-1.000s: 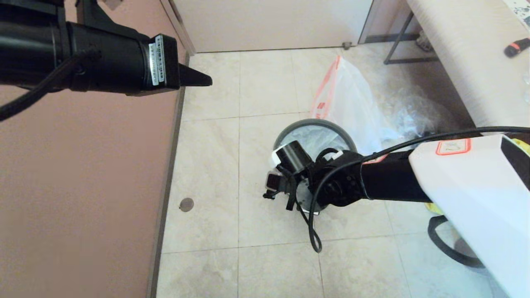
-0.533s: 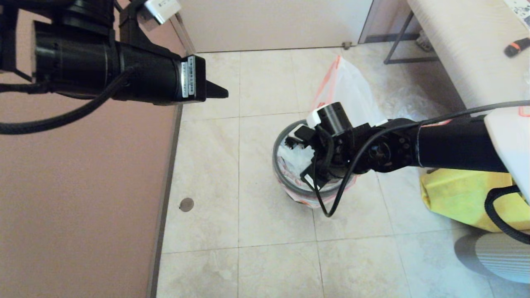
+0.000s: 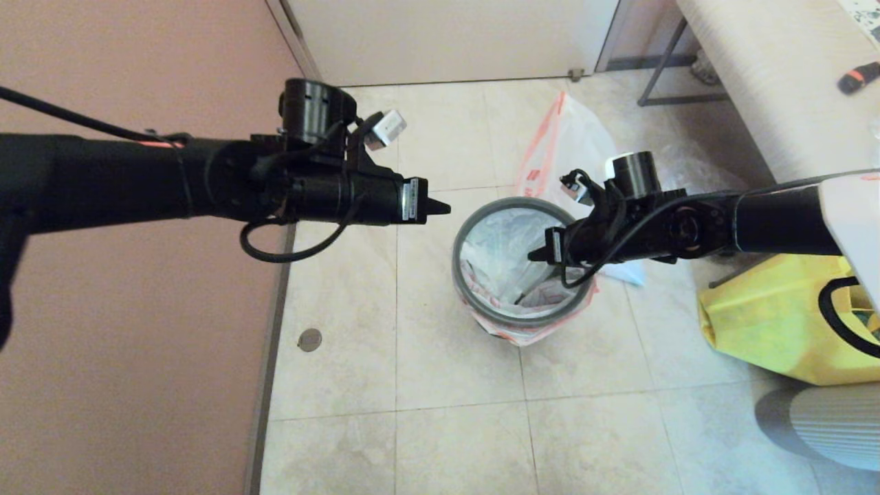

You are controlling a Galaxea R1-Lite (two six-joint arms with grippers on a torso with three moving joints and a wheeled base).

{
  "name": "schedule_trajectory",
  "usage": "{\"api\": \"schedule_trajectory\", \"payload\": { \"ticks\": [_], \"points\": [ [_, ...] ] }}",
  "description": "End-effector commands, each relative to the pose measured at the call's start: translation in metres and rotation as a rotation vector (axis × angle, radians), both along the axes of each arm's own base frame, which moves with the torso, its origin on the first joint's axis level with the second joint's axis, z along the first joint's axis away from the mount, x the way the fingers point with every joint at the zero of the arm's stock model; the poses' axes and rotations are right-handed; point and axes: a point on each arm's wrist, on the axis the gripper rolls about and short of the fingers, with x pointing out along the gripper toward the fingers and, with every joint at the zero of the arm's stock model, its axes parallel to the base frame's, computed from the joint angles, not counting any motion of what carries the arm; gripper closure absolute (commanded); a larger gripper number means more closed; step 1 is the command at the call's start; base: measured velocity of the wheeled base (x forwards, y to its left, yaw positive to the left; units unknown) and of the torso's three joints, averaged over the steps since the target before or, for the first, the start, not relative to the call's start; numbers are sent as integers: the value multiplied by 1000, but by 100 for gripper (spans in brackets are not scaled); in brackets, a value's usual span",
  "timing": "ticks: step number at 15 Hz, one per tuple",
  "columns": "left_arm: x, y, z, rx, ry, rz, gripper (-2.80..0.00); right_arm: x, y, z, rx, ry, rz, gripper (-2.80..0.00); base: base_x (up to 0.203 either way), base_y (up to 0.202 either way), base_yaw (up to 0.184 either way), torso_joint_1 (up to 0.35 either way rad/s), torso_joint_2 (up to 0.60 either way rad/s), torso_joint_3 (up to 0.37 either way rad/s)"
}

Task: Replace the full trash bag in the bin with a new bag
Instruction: Place the trash can ring on the trash can

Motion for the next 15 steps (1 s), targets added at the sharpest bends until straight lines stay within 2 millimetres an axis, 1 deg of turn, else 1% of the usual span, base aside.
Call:
{"api": "schedule_trajectory", "payload": {
  "ticks": [1, 2, 4, 6, 7, 9, 10, 12, 15],
  "points": [
    [53, -3, -71, -24, 81, -29, 0, 14, -13, -20, 23, 55, 0, 0, 0, 0, 0, 0, 0, 0],
    [69, 1, -84, -76, 69, -46, 0, 17, -20, -18, 68, 66, -13, 0, 0, 0, 0, 0, 0, 0],
    [84, 7, -101, -145, 75, -72, 0, 26, -31, -15, 163, 46, -47, 0, 0, 0, 0, 0, 0, 0],
    [89, 6, -110, -150, 74, -74, 0, 31, -45, -13, 193, 24, -67, 0, 0, 0, 0, 0, 0, 0],
    [91, 4, -114, -150, 79, -76, 0, 32, -46, -13, 195, 22, -66, 0, 0, 0, 0, 0, 0, 0],
    [92, -7, -129, -142, 104, -94, 0, 35, -46, -17, 194, 20, -67, 0, 0, 0, 0, 0, 0, 0],
    [92, -11, -133, -140, 106, -101, 0, 39, -49, -19, 198, 7, -74, 0, 0, 0, 0, 0, 0, 0],
    [94, -12, -136, -144, 96, -104, 0, 45, -54, -28, 201, -3, -86, 0, 0, 0, 0, 0, 0, 0],
    [99, -18, -150, -136, 109, -103, 0, 53, -60, -45, 194, 20, -104, 0, 0, 0, 0, 0, 0, 0]
  ]
}}
